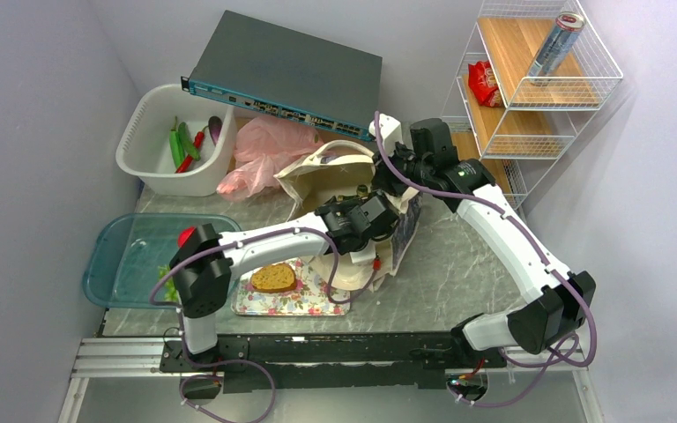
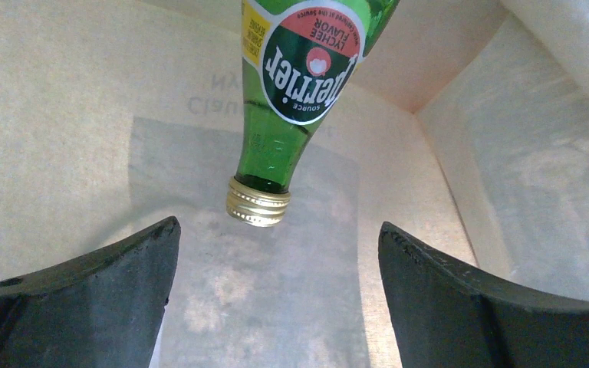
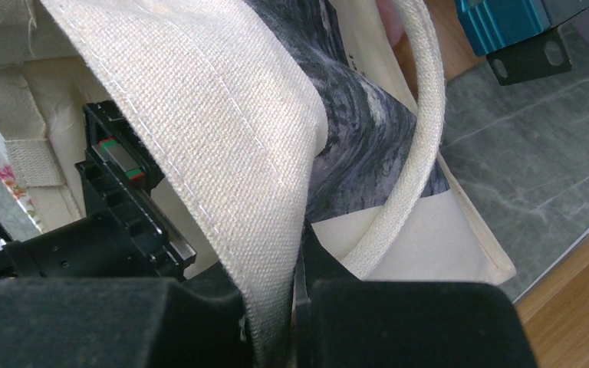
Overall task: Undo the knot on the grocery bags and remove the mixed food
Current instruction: Adjust the bottle in the takeout bag, then pick up the bottle from the takeout bag, then place the bottle at the center of the board, then adjust the bottle in the takeout bag.
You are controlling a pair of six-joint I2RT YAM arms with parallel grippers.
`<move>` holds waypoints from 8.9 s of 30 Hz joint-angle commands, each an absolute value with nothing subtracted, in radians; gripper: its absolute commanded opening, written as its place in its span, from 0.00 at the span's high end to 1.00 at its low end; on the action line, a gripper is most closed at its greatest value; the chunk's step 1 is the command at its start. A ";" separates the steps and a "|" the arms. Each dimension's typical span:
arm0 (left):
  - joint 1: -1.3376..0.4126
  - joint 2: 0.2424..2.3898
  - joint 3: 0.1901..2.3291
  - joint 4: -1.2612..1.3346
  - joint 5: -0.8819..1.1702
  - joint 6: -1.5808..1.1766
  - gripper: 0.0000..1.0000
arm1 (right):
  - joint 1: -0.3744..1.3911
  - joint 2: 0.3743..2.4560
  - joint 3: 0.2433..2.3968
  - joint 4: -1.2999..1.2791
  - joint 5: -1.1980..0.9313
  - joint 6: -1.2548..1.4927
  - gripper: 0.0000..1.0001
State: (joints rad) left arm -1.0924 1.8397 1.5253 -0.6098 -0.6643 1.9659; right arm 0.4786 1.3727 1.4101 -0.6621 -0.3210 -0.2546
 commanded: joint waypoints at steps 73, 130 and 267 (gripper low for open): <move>-0.808 1.248 1.179 0.255 0.591 0.159 1.00 | 0.485 1.486 1.536 -0.551 -0.318 -0.203 1.00; -0.899 1.182 1.288 -0.315 0.657 0.445 0.28 | 0.449 1.472 1.533 -0.559 -0.448 -0.162 1.00; -0.856 1.757 1.435 -0.308 -0.753 1.890 1.00 | 0.451 1.527 1.552 -0.557 -0.518 -0.207 1.00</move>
State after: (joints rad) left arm -0.8608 1.8240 1.3857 -0.4812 -0.5755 1.6119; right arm 0.4515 1.5326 1.5421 -0.6495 -0.4816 -0.2058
